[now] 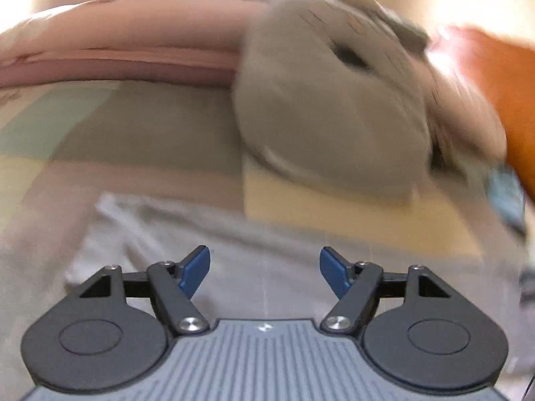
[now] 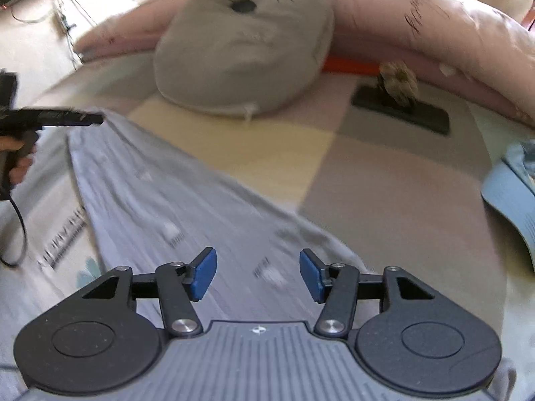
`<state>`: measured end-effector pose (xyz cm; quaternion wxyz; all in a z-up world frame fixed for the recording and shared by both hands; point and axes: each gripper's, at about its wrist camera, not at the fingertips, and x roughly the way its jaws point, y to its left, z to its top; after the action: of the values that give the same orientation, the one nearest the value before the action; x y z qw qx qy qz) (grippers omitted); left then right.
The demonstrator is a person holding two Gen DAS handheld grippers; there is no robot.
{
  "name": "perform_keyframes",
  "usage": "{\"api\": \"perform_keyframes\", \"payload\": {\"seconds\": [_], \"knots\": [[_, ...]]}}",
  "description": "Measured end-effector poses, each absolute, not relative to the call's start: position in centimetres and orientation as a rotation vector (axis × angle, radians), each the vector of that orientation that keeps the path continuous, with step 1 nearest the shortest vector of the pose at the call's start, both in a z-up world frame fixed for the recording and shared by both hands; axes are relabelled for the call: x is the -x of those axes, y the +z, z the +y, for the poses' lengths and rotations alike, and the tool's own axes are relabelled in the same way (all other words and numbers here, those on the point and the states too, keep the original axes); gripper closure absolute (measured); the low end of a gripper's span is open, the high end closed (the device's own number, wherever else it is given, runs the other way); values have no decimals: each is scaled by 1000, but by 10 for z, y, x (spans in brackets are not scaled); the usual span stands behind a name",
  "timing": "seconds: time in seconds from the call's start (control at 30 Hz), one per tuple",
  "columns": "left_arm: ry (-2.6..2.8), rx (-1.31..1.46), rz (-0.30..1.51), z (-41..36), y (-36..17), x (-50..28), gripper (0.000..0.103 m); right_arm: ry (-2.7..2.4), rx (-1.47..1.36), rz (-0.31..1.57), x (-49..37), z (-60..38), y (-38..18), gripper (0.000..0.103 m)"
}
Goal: Fold clothes
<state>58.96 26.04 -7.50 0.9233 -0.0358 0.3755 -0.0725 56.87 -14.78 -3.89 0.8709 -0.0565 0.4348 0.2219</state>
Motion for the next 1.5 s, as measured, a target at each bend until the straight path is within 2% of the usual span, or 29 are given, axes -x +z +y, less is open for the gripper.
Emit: {"api": "perform_keyframes", "payload": {"seconds": [0.13, 0.23, 0.33, 0.4, 0.6, 0.8, 0.9, 1.03, 1.1, 1.37, 1.5], "knots": [[-137, -84, 775, 253, -85, -551, 28, 398, 124, 934, -561, -163, -47, 41], [-93, -103, 795, 250, -69, -546, 29, 319, 100, 948, -557, -186, -48, 39], [-144, -132, 740, 231, -52, -546, 28, 234, 34, 962, -556, -212, -48, 39], [-214, -133, 708, 215, -47, -555, 25, 205, -4, 965, -554, -223, -49, 37], [-214, -139, 803, 189, -81, -581, 21, 114, -53, 974, -557, -249, -68, 36], [-154, -143, 816, 191, -70, -574, 24, -13, -126, 924, -560, -294, -67, 40], [-197, -189, 777, 181, -61, -571, 22, -42, -82, 924, -558, -283, -55, 34], [-230, -168, 823, 179, -76, -579, 22, -61, -87, 973, -541, -283, -52, 33], [-226, -150, 815, 182, -83, -579, 18, -86, -96, 1022, -530, -289, -60, 32], [-148, -157, 846, 183, -73, -582, 18, -161, -112, 892, -545, -332, -71, 28], [-147, -155, 820, 181, -62, -565, 18, -169, -224, 841, -529, -371, -46, 29]]}}
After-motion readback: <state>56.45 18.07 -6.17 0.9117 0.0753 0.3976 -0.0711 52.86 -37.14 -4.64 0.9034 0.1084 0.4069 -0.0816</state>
